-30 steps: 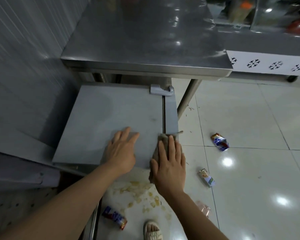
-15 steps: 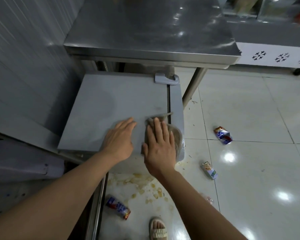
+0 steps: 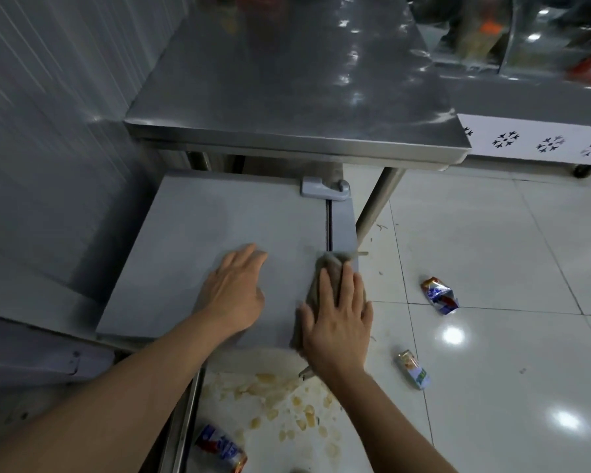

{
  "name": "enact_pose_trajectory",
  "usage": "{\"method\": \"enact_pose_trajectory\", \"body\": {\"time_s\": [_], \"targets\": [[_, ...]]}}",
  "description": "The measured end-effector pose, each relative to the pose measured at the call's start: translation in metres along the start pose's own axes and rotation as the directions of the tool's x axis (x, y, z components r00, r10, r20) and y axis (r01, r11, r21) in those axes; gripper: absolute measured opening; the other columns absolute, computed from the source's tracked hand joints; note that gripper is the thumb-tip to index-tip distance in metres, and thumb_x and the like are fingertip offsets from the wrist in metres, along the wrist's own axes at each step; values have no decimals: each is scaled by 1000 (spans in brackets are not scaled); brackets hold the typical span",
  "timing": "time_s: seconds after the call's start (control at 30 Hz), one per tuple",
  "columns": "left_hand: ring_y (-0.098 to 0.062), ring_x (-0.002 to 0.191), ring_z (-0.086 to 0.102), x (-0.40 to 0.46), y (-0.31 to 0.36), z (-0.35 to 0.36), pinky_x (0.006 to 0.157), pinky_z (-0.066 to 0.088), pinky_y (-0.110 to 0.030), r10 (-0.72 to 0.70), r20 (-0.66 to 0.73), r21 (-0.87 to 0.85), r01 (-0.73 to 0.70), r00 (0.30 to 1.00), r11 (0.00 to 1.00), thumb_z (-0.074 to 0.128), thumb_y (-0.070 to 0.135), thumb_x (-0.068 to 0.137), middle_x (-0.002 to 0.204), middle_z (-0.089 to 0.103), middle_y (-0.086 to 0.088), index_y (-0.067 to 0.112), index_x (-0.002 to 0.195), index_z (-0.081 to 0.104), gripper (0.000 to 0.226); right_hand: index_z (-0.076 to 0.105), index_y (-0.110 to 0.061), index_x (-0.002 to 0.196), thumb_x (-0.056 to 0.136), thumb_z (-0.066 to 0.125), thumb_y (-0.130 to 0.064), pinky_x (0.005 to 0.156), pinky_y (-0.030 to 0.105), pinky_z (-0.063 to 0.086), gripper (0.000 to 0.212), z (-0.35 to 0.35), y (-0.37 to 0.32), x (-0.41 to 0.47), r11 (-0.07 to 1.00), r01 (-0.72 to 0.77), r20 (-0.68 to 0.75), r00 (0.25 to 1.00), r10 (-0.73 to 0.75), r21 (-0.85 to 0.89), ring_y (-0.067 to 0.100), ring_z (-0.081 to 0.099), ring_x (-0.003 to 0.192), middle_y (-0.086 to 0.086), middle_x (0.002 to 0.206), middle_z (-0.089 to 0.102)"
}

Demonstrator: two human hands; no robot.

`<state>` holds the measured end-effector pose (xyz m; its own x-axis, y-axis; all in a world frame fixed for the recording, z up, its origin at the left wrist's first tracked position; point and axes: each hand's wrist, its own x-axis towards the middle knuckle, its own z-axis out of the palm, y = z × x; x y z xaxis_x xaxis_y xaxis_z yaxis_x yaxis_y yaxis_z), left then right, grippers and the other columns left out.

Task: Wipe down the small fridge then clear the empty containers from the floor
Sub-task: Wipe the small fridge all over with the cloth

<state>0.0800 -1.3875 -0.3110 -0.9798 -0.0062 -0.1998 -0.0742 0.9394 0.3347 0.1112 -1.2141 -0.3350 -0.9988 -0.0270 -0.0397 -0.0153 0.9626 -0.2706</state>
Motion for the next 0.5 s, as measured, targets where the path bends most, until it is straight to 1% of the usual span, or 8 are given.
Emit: {"method": "enact_pose_trajectory", "body": {"time_s": [0.07, 0.13, 0.23, 0.3, 0.37, 0.43, 0.5], "targets": [[-20, 140, 14, 16, 5, 0, 110, 26, -39, 5, 7, -6, -5, 1000, 1000, 51, 21, 87, 157, 12, 4, 24, 145, 24, 64, 25, -25, 147, 93, 26, -45, 113, 42, 21, 57, -1, 8, 11, 998, 49, 6, 999, -49, 42, 22, -1, 146, 2, 159, 0], [-20, 141, 12, 33, 9, 0, 111, 25, -41, -5, 20, -18, 5, 1000, 1000, 49, 23, 89, 158, 10, 5, 26, 146, 22, 63, 22, -24, 148, 96, 31, -37, 114, 40, 20, 54, -3, 10, 40, 994, 51, 15, 999, -53, 101, 21, -4, 146, 1, 159, -2], [-20, 141, 10, 59, 13, 0, 111, 23, -42, -20, 11, -29, 21, 1000, 999, 48, 26, 90, 158, 7, 4, 27, 147, 20, 63, 16, -20, 149, 97, 30, -33, 116, 42, 19, 55, -6, 7, 88, 988, 0, -8, 1000, 1, 154, 27, -4, 146, 5, 158, -6], [-21, 141, 9, 73, 13, 1, 111, 24, -44, -37, 0, -18, 37, 999, 999, 48, 28, 89, 158, 6, 5, 27, 147, 19, 65, 14, -15, 149, 98, 30, -31, 116, 45, 21, 55, -8, 5, 120, 977, -60, -28, 997, 67, 203, 31, 0, 145, 10, 158, -4], [-20, 141, 8, 81, 11, 3, 110, 26, -44, -52, -22, -15, 52, 998, 999, 48, 31, 88, 158, 6, 6, 28, 146, 19, 65, 14, -12, 149, 99, 29, -29, 115, 44, 24, 55, -9, 2, 148, 956, -103, -41, 992, 119, 275, 32, 2, 144, 14, 157, -2], [-18, 139, 8, 83, 7, 6, 108, 28, -45, -42, -42, -11, 42, 998, 999, 48, 33, 86, 158, 7, 8, 30, 145, 20, 66, 13, -9, 149, 99, 29, -26, 114, 43, 23, 55, -8, -1, 169, 944, -104, -59, 990, 129, 312, 32, 3, 144, 16, 156, -1], [-15, 138, 8, 81, 3, 8, 106, 29, -44, -19, -41, 4, 19, 999, 1000, 48, 37, 85, 157, 7, 9, 32, 145, 20, 67, 16, -6, 148, 99, 29, -22, 116, 43, 20, 52, -8, -1, 182, 951, -49, -95, 992, 82, 306, 32, 3, 144, 17, 156, 1]]}}
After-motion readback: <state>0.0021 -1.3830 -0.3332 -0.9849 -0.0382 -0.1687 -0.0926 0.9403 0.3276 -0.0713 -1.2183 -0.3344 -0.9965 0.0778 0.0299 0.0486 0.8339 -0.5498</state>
